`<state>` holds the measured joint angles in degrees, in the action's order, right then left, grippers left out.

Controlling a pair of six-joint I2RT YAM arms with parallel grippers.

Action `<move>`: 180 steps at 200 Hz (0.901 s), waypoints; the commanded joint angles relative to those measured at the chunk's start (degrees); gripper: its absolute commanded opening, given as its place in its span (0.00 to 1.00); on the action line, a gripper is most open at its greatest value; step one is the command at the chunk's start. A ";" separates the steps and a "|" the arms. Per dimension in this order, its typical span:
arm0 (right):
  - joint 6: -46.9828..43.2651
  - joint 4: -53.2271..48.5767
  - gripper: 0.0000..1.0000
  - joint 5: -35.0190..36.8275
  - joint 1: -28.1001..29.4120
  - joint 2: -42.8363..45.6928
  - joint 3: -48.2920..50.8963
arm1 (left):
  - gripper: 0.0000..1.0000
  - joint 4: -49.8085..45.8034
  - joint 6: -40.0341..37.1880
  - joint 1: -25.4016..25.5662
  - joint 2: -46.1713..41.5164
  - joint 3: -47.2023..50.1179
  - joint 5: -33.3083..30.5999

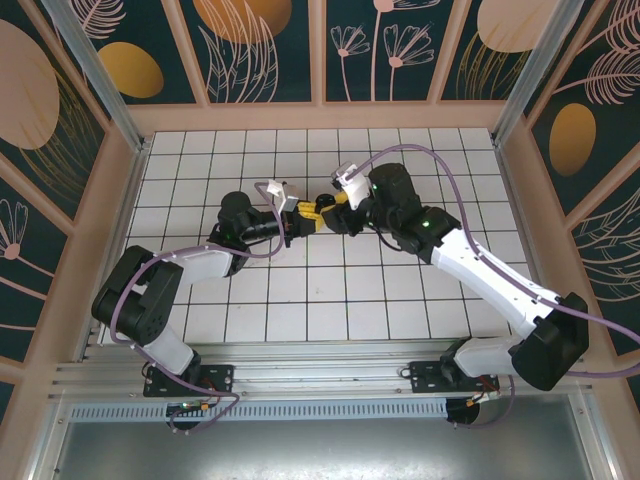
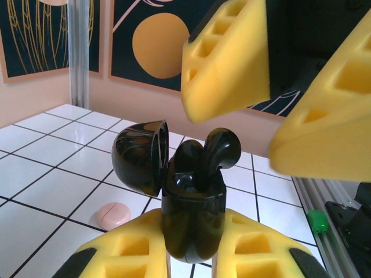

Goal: Insert wireless bluetooth earbuds into charging case

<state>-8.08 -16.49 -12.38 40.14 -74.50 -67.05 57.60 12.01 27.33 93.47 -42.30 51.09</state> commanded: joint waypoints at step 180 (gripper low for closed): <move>32.85 6.30 0.37 -27.78 -13.42 2.84 0.94 | 0.09 1.68 -1.29 -0.04 -1.80 -0.31 -0.72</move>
<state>19.86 -13.47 -35.79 26.79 -72.16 -68.45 57.60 11.11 27.33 92.90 -42.30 50.30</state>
